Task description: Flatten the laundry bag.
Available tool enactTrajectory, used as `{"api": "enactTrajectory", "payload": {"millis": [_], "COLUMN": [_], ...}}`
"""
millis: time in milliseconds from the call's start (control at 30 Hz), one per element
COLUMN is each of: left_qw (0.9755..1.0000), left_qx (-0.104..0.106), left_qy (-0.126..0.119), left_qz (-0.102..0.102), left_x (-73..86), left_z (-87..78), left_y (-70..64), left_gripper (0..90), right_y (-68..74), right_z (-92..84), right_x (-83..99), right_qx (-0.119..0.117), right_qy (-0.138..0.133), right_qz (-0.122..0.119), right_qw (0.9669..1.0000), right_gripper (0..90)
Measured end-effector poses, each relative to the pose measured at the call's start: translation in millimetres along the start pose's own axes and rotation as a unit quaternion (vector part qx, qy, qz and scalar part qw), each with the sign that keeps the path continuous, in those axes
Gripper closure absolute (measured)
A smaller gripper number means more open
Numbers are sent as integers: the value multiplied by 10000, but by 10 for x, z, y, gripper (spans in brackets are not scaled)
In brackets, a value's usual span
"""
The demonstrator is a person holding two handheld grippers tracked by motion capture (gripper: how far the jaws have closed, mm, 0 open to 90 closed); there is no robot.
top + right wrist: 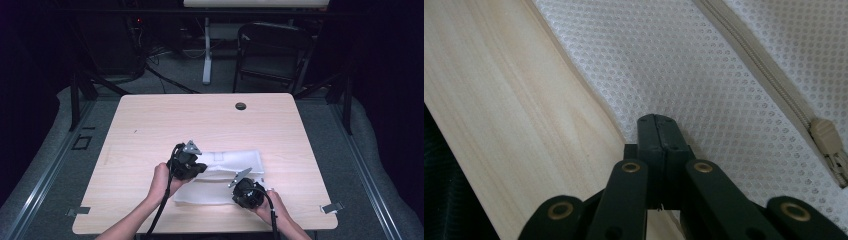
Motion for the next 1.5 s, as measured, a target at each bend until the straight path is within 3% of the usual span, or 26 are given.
{"api": "enactTrajectory", "payload": {"millis": [100, 267, 867, 1167, 1500], "left_qw": [9998, 9994, 9969, 9936, 9901], "left_qx": [-181, -326, -756, -1062, -1308], "left_qy": [3, -52, -207, -373, -482], "left_qz": [1, -81, -46, 12, -134], "left_x": [-79, -220, -631, -970, -1221], "left_z": [-30, -88, -84, -30, 110], "left_y": [55, 137, 324, 418, 594], "left_gripper": [889, 889, 889, 888, 887], "right_y": [16, 46, 148, 159, 179], "right_z": [-11, -19, -63, -66, -72], "right_x": [15, 29, 101, 105, 115], "right_qx": [20, -6, -401, -569, -594], "right_qy": [92, 98, 155, 77, 113], "right_qz": [-111, -59, -3, 105, 85], "right_qw": [9999, 9999, 9991, 9983, 9981], "right_gripper": [900, 900, 900, 900, 900]}}
Point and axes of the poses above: each handheld gripper's, and its own axes: z roughly forward along the jaws, x roughly out of its underside, y roughly to its left, the point moved 10 cm from there along z, roughly forward along the jaws, and after that the axes turned 12 degrees about -z, right-handed, at the moved point
